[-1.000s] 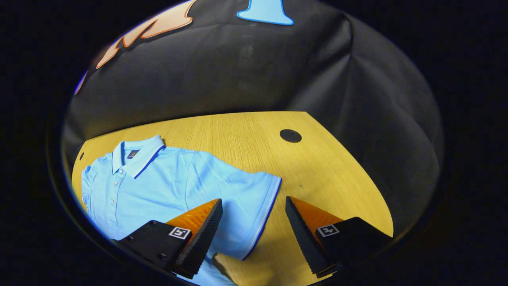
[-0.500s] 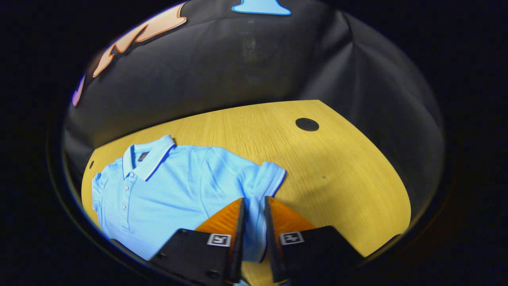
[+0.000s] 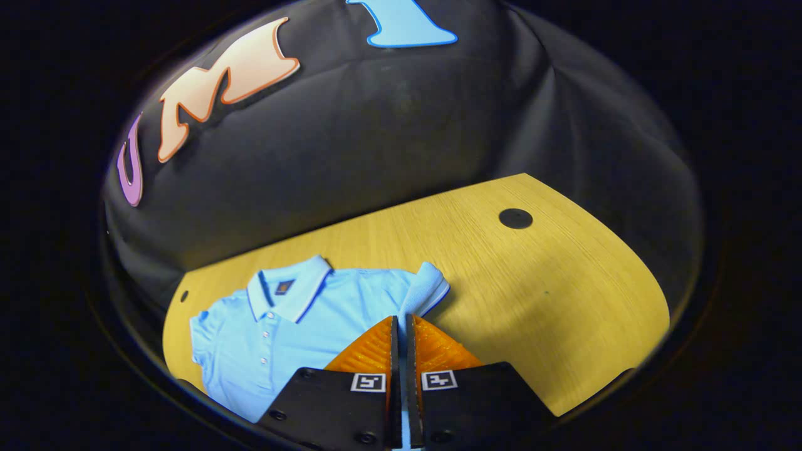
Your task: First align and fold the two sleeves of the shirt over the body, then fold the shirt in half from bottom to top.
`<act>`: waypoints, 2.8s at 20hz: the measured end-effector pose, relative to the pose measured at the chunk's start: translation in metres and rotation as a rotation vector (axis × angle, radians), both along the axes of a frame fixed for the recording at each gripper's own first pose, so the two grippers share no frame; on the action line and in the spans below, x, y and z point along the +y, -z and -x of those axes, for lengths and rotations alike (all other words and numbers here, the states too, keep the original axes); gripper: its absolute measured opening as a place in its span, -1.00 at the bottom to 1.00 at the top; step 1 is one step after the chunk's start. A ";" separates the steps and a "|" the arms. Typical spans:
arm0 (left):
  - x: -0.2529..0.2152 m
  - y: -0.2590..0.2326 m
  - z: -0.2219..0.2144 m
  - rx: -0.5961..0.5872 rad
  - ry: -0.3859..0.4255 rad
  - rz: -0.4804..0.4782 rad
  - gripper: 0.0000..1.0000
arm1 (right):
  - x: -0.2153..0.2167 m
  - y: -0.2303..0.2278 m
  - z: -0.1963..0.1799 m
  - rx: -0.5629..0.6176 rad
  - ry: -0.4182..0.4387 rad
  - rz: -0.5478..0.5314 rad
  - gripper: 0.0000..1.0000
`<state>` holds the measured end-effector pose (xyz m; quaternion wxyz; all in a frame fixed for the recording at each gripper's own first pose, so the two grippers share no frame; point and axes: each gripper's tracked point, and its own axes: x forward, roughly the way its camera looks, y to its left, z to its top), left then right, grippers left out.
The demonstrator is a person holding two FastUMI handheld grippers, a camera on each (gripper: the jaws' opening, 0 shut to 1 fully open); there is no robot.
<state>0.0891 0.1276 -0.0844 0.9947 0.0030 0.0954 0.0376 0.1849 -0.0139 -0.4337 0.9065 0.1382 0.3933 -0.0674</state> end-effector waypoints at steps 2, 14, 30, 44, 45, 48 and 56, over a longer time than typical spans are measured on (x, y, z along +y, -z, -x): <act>-0.002 0.005 0.000 0.010 0.004 0.012 0.89 | 0.021 -0.007 -0.004 -0.019 -0.017 -0.055 -0.87; 0.026 0.040 -0.009 0.089 -0.040 0.055 0.90 | 0.112 0.010 0.021 0.049 -0.176 -0.183 -0.44; 0.057 0.196 -0.084 0.338 -0.101 0.060 0.89 | 0.050 -0.085 0.107 -0.065 -0.251 -0.015 0.93; 0.107 0.327 -0.111 0.572 -0.223 -0.001 0.89 | 0.040 -0.090 0.158 -0.043 -0.202 -0.009 0.95; 0.108 0.333 -0.111 0.586 -0.224 -0.001 0.89 | 0.040 -0.089 0.160 -0.040 -0.206 -0.008 0.95; 0.106 0.341 -0.111 0.602 -0.224 0.011 0.89 | 0.040 -0.090 0.162 -0.037 -0.201 -0.008 0.95; 0.081 0.345 -0.113 0.627 -0.121 0.060 -0.13 | 0.048 -0.091 0.164 -0.044 -0.205 -0.026 0.95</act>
